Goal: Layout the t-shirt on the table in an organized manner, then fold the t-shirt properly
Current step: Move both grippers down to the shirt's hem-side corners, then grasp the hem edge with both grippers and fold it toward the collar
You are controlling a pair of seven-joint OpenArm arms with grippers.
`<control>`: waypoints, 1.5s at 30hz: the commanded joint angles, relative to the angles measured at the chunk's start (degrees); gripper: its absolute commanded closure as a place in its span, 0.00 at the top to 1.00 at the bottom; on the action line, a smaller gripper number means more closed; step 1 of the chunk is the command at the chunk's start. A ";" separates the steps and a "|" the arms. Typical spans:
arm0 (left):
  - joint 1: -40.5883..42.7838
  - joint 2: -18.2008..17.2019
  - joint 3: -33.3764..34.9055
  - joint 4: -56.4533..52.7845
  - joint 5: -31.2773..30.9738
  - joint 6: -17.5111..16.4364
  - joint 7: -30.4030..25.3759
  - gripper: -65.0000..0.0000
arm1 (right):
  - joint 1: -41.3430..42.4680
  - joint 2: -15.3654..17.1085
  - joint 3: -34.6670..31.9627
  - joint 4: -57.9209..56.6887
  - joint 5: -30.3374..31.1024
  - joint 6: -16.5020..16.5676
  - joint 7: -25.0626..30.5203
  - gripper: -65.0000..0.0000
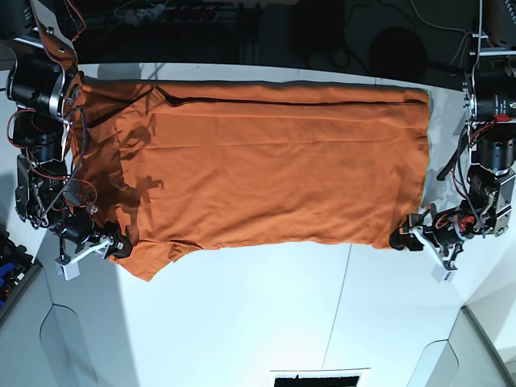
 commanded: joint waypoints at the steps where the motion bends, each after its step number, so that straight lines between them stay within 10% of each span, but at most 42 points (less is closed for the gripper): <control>1: -1.84 -0.72 -0.28 0.66 -0.37 0.44 -1.42 0.54 | 1.09 0.52 0.00 0.59 -0.63 0.00 -0.92 0.43; 10: -1.81 0.13 -0.26 0.66 1.51 0.55 -1.57 0.50 | 1.27 0.55 0.00 0.61 -0.63 -0.02 -0.44 0.43; 17: -1.84 0.11 -0.26 0.66 3.87 -1.72 -0.92 0.07 | 1.40 0.52 0.00 0.61 -0.68 -0.02 2.23 0.43; 29: -1.81 0.11 -0.26 0.66 3.85 -1.72 1.22 0.07 | 1.40 0.66 0.00 0.61 -2.10 -0.07 5.42 0.43; 35: -1.86 0.07 -0.26 0.66 3.63 -1.72 1.68 0.00 | 1.40 0.70 0.00 0.61 -2.60 0.00 6.60 0.00; 45: -2.01 -3.50 -0.28 1.64 -9.46 -1.72 11.76 0.00 | 1.05 3.89 0.00 8.94 1.05 2.56 -1.57 0.00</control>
